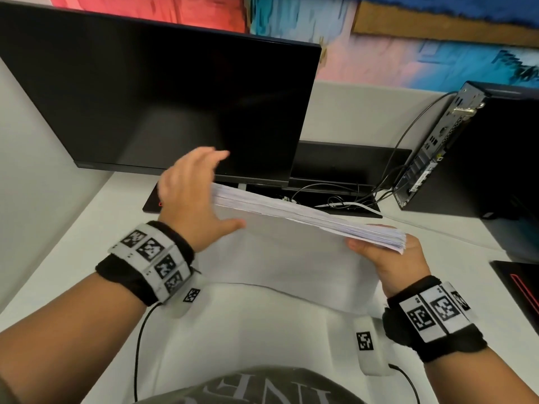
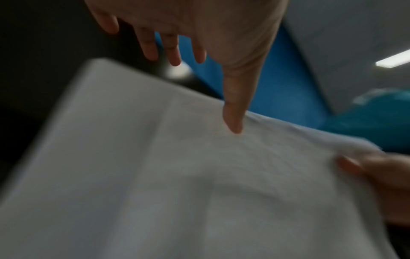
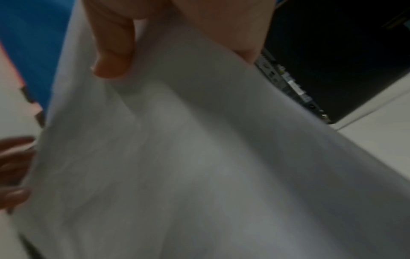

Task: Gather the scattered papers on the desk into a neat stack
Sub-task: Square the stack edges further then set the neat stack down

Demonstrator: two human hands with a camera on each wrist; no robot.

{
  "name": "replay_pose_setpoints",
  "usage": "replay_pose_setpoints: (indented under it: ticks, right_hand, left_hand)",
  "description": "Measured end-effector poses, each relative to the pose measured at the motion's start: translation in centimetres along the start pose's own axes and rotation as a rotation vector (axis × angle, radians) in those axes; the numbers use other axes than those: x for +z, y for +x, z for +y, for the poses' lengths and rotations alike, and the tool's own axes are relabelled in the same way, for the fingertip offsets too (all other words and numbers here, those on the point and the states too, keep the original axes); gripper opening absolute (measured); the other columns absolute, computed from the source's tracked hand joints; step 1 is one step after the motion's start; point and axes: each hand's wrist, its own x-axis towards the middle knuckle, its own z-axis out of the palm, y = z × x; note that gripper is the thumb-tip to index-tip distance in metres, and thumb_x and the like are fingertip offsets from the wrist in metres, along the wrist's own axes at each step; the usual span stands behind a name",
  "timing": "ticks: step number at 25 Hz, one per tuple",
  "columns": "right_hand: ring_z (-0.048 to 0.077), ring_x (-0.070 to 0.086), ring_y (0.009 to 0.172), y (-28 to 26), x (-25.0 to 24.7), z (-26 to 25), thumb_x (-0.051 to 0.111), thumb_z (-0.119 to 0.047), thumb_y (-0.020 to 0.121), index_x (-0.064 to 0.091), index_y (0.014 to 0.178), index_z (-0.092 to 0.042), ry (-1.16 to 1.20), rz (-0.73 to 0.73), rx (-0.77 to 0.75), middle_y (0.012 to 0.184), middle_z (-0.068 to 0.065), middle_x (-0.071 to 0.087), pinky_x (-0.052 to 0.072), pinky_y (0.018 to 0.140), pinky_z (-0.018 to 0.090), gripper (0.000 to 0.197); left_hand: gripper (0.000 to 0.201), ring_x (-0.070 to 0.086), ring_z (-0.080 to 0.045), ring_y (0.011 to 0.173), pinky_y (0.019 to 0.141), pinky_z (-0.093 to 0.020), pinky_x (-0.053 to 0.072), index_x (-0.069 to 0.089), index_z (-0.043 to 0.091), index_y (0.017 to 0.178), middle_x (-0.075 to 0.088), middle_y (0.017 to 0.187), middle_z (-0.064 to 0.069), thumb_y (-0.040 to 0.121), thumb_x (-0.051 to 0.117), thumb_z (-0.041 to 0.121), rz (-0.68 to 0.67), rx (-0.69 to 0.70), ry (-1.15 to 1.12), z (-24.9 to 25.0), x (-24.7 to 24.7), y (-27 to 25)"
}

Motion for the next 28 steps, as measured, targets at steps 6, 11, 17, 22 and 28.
replay_pose_setpoints:
  ticks: [6,11,17,22,28]
  right_hand:
    - [-0.001,0.067,0.066,-0.8,2.3,-3.5,0.077,0.004,0.064,0.069,0.08,-0.012,-0.059,0.011,-0.148,0.065,-0.016,0.073,0.052,0.063,0.012,0.023]
    - [0.003,0.066,0.058,0.4,-1.0,-5.9,0.084,-0.004,0.054,0.072,0.074,-0.011,-0.322,-0.178,0.04,0.059,-0.013,0.072,0.051,0.051,0.014,0.025]
    - [0.017,0.072,0.075,1.7,-1.3,-4.0,0.091,-0.031,0.023,0.071,0.084,-0.012,0.097,-0.057,0.157,0.081,0.001,0.077,0.058,0.06,0.028,0.067]
    - [0.008,0.07,0.076,0.4,4.8,-3.9,0.071,0.006,0.065,0.065,0.091,-0.02,0.227,0.051,-0.095,0.078,-0.011,0.075,0.055,0.066,0.021,0.037]
    - [0.002,0.069,0.077,0.6,5.8,-3.8,0.074,0.006,0.067,0.064,0.087,-0.028,0.14,0.206,-0.179,0.077,-0.017,0.073,0.054,0.067,0.018,0.041]
  left_hand:
    - [0.033,0.06,-0.021,0.101,0.081,-0.031,0.037,0.054,0.024,0.113,0.065,0.106,0.003,0.088,0.047,0.045,-0.229,0.409,0.185,5.1,-0.2,1.0]
    - [0.022,0.052,-0.008,0.059,0.053,-0.019,0.037,0.061,0.03,0.073,0.053,0.06,0.01,0.08,0.047,0.046,-0.22,0.402,-0.252,3.3,-2.2,1.0]
    - [0.003,0.067,-0.008,0.074,0.069,-0.026,0.054,0.066,0.021,0.084,0.071,0.086,-0.005,0.083,0.065,0.019,-0.206,-0.11,-0.692,-0.3,-0.8,1.4]
    - [0.019,0.056,0.025,0.077,0.07,0.0,0.043,0.055,0.024,0.105,0.058,0.094,0.023,0.09,0.055,0.014,-0.008,-0.218,-0.838,0.2,1.9,-0.2]
    - [0.036,0.056,0.011,0.087,0.078,-0.017,0.049,0.044,0.032,0.108,0.056,0.098,0.014,0.081,0.046,0.056,0.174,-0.126,-0.825,0.8,3.9,-2.8]
